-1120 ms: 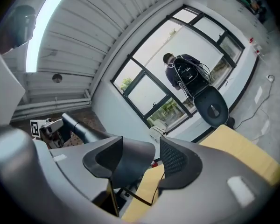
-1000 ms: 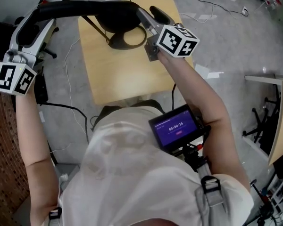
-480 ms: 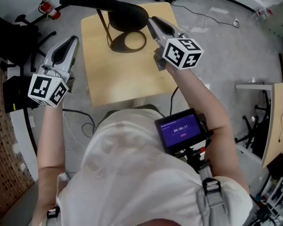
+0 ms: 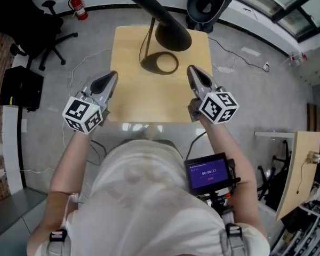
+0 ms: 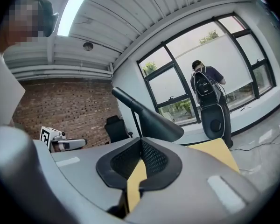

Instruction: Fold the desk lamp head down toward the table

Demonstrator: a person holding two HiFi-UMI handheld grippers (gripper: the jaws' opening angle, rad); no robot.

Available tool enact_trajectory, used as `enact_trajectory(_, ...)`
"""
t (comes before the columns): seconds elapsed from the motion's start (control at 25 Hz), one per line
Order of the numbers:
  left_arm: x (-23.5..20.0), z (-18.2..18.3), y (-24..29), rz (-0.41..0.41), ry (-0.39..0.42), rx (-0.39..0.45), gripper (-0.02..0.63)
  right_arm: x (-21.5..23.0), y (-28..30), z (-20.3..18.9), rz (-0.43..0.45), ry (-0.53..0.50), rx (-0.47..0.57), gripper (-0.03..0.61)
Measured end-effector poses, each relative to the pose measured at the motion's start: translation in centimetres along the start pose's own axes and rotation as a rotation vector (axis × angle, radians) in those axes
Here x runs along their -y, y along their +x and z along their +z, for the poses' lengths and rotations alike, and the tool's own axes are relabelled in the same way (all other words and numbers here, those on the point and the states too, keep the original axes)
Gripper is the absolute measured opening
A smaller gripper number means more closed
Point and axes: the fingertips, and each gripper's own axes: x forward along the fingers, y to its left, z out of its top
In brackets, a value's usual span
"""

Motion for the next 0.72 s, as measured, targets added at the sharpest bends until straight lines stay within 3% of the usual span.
enact_trajectory(0.2, 2.9, -2.7, -3.1, -0.037, -0.059, -0.003, 0.002, -3.3, -2.6, -2.0, 0.015, -0.021, 0.007, 0.012)
enact_trajectory(0.36, 6.0, -3.9, -4.6, -0.129, -0.049, -0.008, 0.002, -6.4, -4.2, -4.3, 0.048, -0.04, -0.027, 0.012)
enact_trajectory(0.72, 8.7, -4.5, -7.7, -0.179, -0.047, 0.011, 0.002, -11.4, -6.9, -7.1, 0.102, -0.033, -0.036, 0.012)
